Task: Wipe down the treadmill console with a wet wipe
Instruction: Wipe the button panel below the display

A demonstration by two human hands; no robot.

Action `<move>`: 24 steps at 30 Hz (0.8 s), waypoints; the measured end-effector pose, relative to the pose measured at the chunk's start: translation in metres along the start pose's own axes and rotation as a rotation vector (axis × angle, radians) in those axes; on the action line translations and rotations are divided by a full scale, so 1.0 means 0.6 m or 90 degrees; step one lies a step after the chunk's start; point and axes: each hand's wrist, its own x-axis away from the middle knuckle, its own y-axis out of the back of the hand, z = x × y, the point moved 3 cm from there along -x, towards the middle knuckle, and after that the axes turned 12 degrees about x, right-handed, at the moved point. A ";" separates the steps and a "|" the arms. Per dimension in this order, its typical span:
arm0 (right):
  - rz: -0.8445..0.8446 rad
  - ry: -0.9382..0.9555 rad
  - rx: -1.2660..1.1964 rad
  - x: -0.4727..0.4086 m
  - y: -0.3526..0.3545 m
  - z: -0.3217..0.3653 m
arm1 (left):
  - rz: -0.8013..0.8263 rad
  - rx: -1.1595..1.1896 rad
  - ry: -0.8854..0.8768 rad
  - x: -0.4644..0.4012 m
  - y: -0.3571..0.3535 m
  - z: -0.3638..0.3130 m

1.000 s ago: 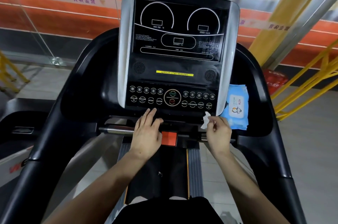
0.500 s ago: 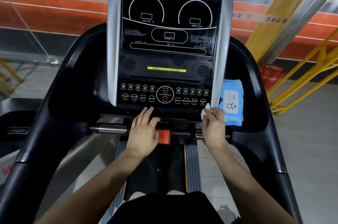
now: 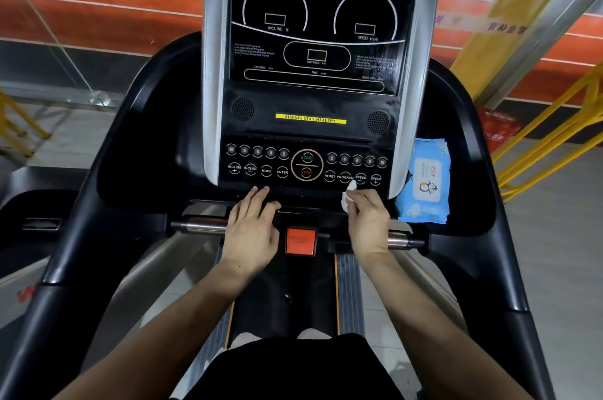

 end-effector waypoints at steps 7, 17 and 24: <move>0.052 0.059 -0.011 -0.011 -0.028 0.072 | 0.030 0.007 0.016 0.008 0.011 0.031; 0.109 0.097 0.071 -0.008 -0.095 0.213 | 0.014 0.010 0.065 0.027 0.049 0.090; 0.212 0.114 -0.053 -0.019 -0.144 0.334 | -0.015 -0.004 0.100 0.057 0.083 0.135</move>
